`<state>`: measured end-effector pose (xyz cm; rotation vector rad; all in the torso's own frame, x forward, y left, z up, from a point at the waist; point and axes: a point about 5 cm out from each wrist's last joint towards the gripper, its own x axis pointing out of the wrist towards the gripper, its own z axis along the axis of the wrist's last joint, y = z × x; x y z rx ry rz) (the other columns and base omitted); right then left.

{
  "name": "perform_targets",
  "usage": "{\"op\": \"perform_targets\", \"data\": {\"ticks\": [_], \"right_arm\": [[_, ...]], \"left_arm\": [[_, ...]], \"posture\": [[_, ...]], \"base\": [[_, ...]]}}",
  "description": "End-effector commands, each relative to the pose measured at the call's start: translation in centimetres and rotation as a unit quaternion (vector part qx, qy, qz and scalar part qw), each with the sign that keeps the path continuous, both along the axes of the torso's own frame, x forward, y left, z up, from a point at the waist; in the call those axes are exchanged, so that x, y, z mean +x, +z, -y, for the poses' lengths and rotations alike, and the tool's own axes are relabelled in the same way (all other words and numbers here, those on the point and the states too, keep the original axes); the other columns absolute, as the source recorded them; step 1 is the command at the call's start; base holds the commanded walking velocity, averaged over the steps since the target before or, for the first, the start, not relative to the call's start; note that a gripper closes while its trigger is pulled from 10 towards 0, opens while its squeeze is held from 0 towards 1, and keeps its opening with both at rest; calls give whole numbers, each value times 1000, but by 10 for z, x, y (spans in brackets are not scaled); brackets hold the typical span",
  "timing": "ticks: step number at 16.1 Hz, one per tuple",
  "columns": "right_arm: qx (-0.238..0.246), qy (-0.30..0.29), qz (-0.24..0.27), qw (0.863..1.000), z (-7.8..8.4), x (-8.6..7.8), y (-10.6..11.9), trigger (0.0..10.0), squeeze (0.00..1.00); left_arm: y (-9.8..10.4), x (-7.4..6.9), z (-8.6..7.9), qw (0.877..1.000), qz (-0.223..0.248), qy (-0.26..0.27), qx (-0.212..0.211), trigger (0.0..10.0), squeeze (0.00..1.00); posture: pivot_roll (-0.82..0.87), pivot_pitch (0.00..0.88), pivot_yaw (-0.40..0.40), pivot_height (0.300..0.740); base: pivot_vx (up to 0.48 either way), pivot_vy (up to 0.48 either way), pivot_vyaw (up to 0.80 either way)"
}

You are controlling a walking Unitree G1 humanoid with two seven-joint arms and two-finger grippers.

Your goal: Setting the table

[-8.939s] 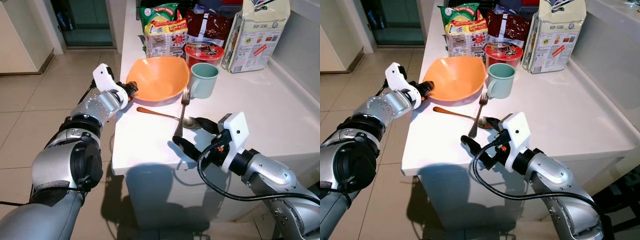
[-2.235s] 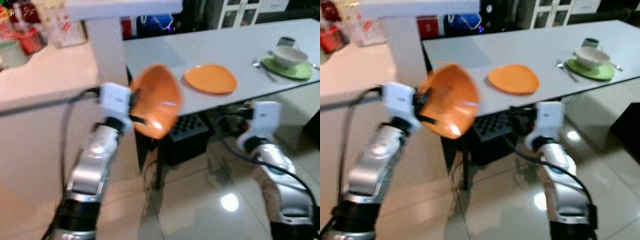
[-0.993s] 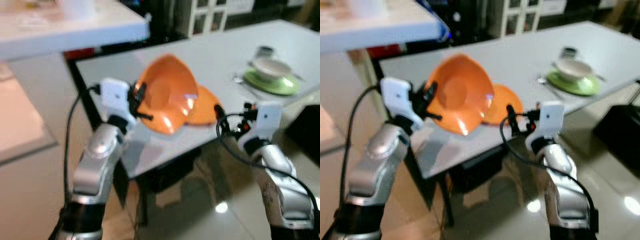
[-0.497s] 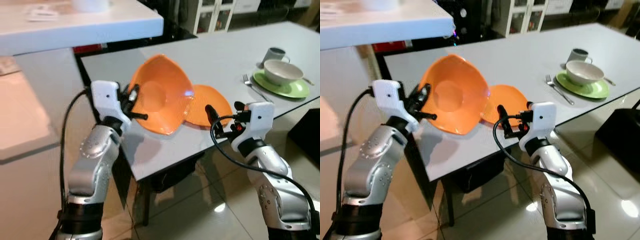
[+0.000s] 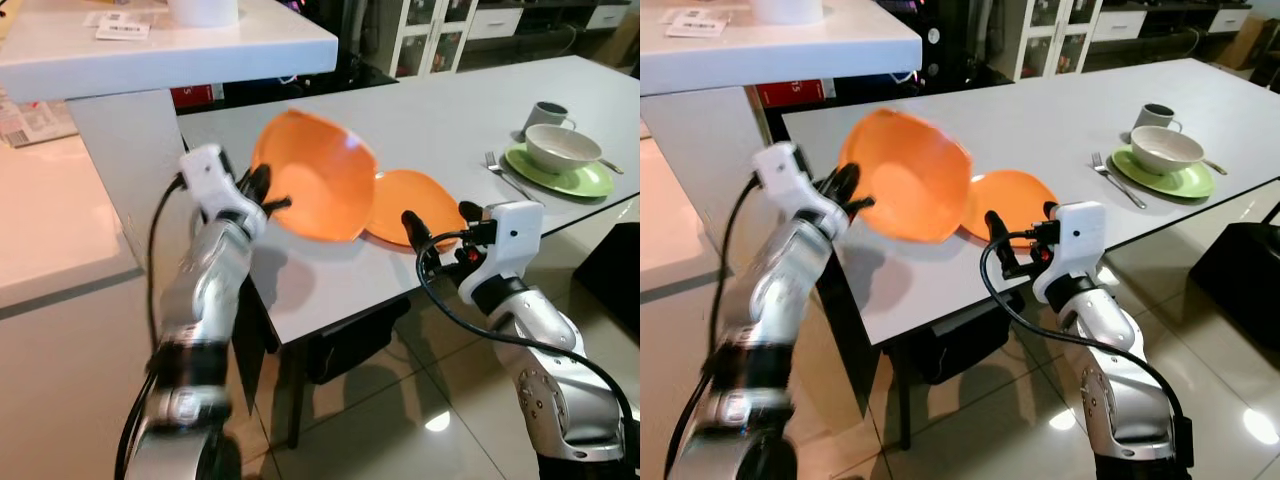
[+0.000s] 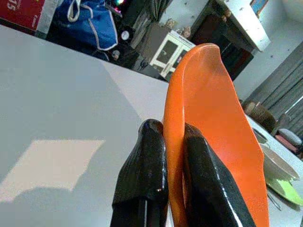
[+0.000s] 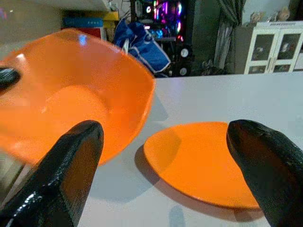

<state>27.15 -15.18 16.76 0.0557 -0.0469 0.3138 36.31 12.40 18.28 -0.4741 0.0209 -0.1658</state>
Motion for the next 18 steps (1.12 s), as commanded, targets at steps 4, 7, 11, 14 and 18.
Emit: {"op": "perform_targets", "data": {"ticks": [4,7,11,14,18], "right_arm": [[-4,31,6,1000,-4,-3,8,10000,0],[-4,39,3,999,-5,-6,10,10000,0],[-5,43,-2,999,-6,-14,10,10000,0],[-5,39,-11,999,-4,-21,9,10000,0],[-6,42,-25,999,-5,-31,11,10000,0]], "left_arm": [[8,22,18,999,10,-5,49,10000,0],[10,32,25,998,15,-2,55,10000,0],[18,43,22,998,22,37,37,10000,0],[16,47,16,998,7,61,26,10000,0],[10,49,15,997,-15,76,17,10000,0]], "posture": [[-12,0,-22,740],[-25,0,-18,740],[-44,0,-2,740],[-59,2,5,740],[-91,45,16,740]], "base": [[0,0,0],[0,0,0],[0,0,0],[0,0,0],[0,0,0]]}}
